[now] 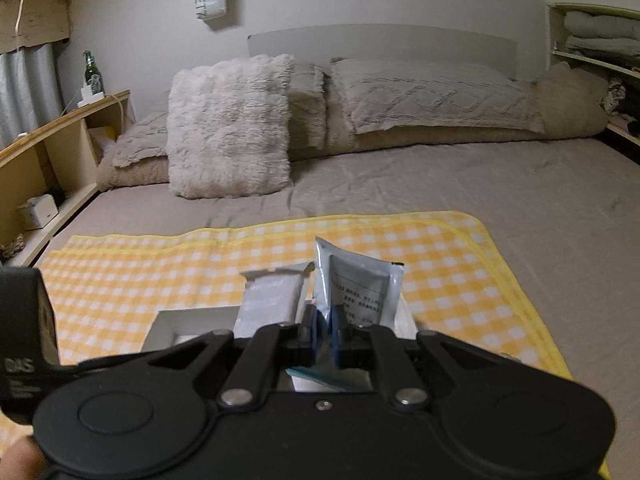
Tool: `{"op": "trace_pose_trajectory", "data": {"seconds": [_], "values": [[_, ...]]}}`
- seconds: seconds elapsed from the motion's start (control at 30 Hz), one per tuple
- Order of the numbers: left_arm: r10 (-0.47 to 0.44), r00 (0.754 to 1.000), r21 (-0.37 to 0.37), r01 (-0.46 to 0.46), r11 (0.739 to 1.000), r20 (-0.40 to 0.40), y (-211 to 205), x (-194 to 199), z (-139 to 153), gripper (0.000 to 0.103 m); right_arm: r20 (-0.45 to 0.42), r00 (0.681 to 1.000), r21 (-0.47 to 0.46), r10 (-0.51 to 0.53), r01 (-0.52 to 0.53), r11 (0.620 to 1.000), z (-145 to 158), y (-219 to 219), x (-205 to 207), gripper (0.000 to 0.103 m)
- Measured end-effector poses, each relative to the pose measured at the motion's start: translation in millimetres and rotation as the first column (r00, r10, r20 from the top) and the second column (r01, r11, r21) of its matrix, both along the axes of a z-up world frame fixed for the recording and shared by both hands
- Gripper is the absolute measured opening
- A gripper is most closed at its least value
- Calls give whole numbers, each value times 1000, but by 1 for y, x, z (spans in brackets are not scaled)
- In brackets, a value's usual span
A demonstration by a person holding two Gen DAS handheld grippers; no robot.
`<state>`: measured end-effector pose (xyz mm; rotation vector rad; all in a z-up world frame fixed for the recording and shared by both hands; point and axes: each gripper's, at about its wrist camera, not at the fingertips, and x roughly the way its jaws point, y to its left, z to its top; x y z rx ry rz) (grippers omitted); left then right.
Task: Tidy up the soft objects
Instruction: 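Lower the grey foil packet into the tray and open the left tool while the right tool releases the sachet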
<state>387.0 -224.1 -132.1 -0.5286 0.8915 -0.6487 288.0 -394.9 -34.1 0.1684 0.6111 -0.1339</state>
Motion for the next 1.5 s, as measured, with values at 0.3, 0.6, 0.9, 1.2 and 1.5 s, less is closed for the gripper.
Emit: {"op": "trace_pose_trajectory", "data": {"seconds": [0.3,0.6,0.9,1.2,1.5], "values": [[42,997,153,-50,987,58,28,10,10,87,-50,999,33,9,-7,999,-18,-2,14,7],[118,975,284,-169,944,187,90,14,37,87,-69,991,190,114,-100,977,-37,39,47,7],[124,968,374,-200,905,218,122,8,45,87,-80,990,191,118,-101,976,-46,70,63,49],[97,961,414,-201,888,259,120,-21,72,93,-76,991,138,110,-99,986,-22,66,32,49],[87,939,424,-231,876,332,125,-71,109,101,-11,994,105,109,-107,989,15,63,-23,52]]}}
